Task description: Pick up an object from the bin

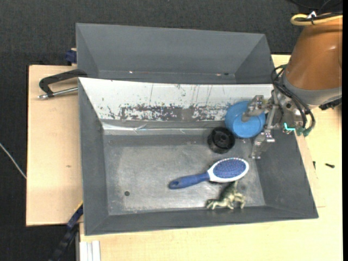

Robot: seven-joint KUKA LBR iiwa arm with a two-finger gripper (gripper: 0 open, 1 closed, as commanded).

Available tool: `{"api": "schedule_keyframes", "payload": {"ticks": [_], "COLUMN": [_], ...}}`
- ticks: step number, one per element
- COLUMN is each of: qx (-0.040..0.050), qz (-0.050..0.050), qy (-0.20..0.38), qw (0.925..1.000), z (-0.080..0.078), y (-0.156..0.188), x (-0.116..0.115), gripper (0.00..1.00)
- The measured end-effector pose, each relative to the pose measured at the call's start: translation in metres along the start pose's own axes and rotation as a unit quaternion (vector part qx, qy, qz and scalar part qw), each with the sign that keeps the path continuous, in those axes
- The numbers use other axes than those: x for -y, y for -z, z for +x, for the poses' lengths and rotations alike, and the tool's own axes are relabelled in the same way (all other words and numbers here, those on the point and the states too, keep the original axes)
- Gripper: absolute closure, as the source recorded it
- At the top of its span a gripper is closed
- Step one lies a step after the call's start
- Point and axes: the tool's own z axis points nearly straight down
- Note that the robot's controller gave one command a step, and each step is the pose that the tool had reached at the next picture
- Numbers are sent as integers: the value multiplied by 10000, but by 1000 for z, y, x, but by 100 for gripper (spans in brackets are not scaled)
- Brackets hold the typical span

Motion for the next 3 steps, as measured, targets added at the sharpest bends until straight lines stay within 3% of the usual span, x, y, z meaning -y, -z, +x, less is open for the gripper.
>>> {"api": "schedule_keyframes", "payload": {"ticks": [1,2,3], "qx": [49,53,81], "qz": [-1,0,24], "qy": [-74,-62,1229], "qw": [10000,10000,9924], "z": [28,27,62], "y": [-161,-157,14], "x": [-73,-72,-29], "gripper": [0,100,100]}}
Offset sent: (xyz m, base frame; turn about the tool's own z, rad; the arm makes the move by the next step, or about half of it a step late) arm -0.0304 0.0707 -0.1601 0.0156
